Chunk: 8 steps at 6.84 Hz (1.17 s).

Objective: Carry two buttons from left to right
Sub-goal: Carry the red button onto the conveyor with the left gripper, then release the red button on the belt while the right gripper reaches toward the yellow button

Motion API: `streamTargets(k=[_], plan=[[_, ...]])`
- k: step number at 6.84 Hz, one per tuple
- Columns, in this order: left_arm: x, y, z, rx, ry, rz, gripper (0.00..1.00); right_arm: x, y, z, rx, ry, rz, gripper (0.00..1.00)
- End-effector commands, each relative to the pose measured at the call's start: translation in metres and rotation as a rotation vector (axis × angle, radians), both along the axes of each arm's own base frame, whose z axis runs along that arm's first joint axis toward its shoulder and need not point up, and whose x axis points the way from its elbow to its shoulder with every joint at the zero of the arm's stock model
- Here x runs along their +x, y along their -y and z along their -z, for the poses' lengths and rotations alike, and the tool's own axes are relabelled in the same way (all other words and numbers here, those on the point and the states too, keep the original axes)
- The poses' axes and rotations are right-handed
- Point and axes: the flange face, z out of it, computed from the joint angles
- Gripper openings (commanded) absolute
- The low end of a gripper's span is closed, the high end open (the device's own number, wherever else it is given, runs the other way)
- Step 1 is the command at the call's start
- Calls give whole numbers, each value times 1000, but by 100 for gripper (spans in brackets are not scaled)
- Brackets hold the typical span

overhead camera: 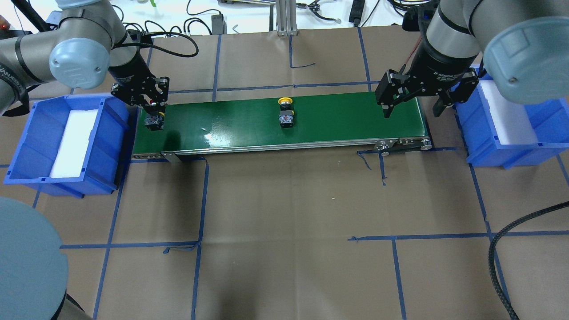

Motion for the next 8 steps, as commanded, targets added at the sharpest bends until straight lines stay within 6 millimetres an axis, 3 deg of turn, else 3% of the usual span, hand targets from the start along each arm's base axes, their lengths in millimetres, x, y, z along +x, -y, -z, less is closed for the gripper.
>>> streamTargets(k=[1, 3, 5, 6, 7, 8], plan=[[5, -1, 18, -26, 7, 20, 0, 0, -1, 4, 6, 1, 1, 100], [8, -3, 36, -98, 20, 56, 0, 2, -2, 17, 11, 10, 10, 100], [26, -2, 45, -89, 19, 44, 0, 10, 12, 30, -16, 13, 115, 100], [26, -2, 45, -86, 20, 43, 4, 33, 9, 36, -12, 13, 84, 100], [24, -3, 46, -84, 16, 34, 67, 48, 20, 41, -78, 22, 55, 100], [21, -3, 39, -96, 16, 35, 99, 54, 30, 48, -96, 24, 36, 100]])
